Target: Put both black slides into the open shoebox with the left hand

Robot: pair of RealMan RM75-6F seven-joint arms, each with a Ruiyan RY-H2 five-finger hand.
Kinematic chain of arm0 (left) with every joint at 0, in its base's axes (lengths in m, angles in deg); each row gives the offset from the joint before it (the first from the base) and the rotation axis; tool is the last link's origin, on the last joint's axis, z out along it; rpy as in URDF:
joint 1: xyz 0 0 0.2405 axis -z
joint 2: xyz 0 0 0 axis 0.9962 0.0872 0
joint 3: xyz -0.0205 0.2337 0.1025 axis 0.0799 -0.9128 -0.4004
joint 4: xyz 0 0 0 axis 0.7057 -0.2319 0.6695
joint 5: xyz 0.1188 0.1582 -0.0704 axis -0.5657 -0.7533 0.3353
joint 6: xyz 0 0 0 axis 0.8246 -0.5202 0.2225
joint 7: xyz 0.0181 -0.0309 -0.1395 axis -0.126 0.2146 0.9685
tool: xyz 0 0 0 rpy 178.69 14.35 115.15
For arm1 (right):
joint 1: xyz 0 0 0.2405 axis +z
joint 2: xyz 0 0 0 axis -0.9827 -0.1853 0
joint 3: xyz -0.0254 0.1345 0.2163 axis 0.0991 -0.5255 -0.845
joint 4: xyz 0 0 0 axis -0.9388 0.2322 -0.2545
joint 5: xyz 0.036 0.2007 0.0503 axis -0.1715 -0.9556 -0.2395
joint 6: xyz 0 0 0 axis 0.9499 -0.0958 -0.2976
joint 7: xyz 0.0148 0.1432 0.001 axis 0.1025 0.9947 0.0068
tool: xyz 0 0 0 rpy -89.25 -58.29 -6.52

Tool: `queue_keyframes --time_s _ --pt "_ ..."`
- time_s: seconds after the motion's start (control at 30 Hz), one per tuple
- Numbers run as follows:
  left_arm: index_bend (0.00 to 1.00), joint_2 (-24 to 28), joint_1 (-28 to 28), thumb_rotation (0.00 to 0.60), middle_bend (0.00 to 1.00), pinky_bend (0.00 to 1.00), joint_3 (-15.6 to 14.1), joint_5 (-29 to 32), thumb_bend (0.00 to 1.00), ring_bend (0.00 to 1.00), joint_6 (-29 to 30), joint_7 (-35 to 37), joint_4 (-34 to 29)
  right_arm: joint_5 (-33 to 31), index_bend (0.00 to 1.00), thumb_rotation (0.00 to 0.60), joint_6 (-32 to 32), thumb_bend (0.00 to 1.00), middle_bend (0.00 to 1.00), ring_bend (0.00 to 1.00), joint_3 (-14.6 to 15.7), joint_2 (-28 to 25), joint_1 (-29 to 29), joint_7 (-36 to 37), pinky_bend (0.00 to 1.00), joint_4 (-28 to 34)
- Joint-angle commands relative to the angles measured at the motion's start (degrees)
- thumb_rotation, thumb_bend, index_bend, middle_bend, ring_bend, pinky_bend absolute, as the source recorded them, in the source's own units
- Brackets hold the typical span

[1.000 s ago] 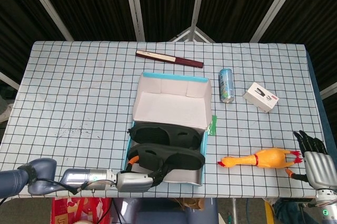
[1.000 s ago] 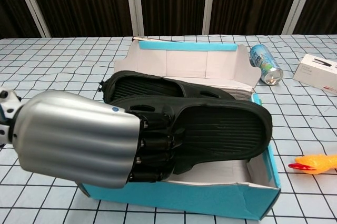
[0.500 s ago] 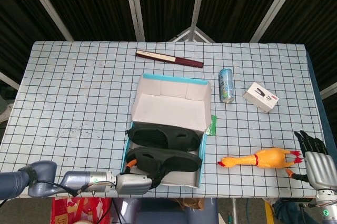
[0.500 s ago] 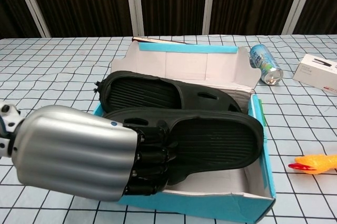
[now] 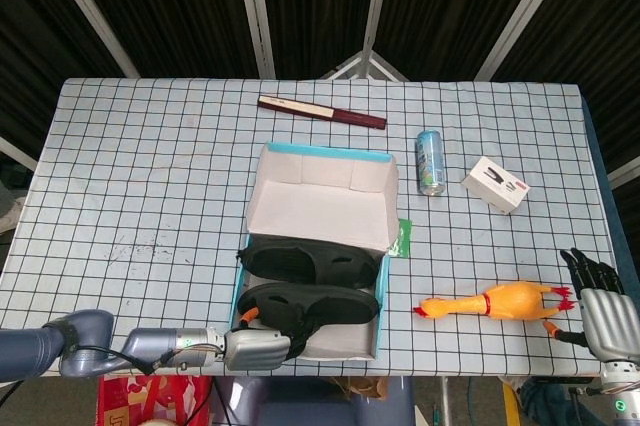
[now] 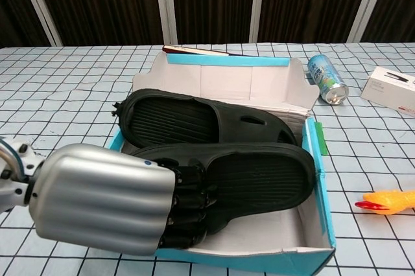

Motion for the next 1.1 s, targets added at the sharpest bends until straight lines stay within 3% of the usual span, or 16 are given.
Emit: queue_keyframes --time_s 0.03,0.93,1.1 --pt "0.32 -0.43 0.08 0.6 0.48 0.36 -0.16 0.47 0.55 0.2 -0.16 0.35 0.22 -0.02 0.0 0.6 -0.03 0.16 0.05 0.09 0.0 0.0 0.0 -0.01 0.07 0.03" --pt "0.31 -0.75 0.81 0.6 0.45 0.39 -1.0 3.58 0.56 0.2 -2.7 -0.16 -0.97 -0.03 0.0 0.6 -0.2 0.16 0.05 0.09 0.03 -0.02 0.07 -0.18 0.07 0.2" --pt "0.17 0.45 0.58 0.6 0.34 0.37 -0.36 2.91 0.5 0.15 0.05 -0.95 -1.49 -0.08 0.0 0.6 -0.27 0.16 0.05 0.09 -0.01 0.01 0.13 -0.23 0.07 0.21"
